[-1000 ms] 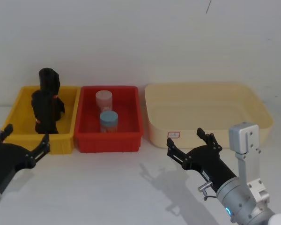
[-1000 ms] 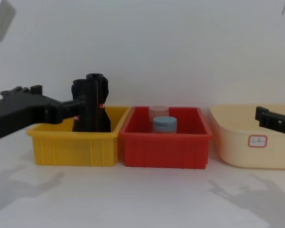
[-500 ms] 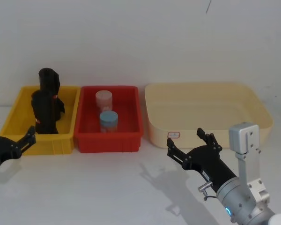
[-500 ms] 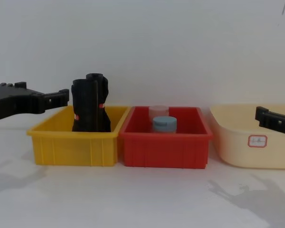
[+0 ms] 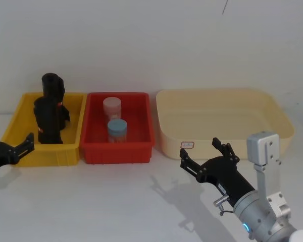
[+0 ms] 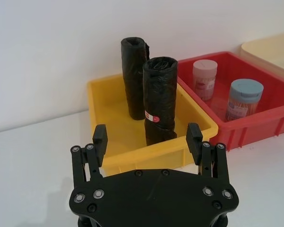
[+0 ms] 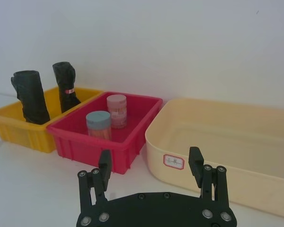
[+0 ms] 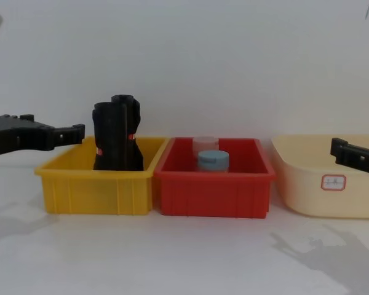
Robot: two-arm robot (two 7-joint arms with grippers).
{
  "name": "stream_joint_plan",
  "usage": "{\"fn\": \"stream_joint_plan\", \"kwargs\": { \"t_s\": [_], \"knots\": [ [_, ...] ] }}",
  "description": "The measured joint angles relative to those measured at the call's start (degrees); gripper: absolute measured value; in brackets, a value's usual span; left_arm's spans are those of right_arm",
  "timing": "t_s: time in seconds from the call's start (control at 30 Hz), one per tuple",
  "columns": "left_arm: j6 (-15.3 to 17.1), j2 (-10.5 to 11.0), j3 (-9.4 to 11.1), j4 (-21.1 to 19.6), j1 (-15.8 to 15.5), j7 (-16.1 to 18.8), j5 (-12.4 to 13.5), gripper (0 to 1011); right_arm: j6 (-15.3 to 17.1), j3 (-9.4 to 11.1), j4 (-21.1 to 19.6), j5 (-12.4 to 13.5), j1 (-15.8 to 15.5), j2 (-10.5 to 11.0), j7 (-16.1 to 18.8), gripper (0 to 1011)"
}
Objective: Pick up the garbage bag with the one hand and transfer it to the other hand.
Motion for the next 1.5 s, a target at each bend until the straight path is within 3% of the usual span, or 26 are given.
{"fn": "stream_joint_plan", "kwargs": {
  "t_s": [0.73,1.2,1.5],
  "knots": [
    [-0.4,-3.1,4.9,16.1,-13.9,-9.5,2.6,1001,0.0,0.0,0.0,0.0,0.0,0.0,0.0,1000],
    [-3.0,-6.5,7.3,28.2,-22.4,-14.1,4.8,1002,0.0,0.0,0.0,0.0,0.0,0.0,0.0,1000],
    [-5.8,-9.3,8.0,36.5,-26.6,-17.7,4.8,1001,0.0,0.0,0.0,0.0,0.0,0.0,0.0,1000]
  ]
}}
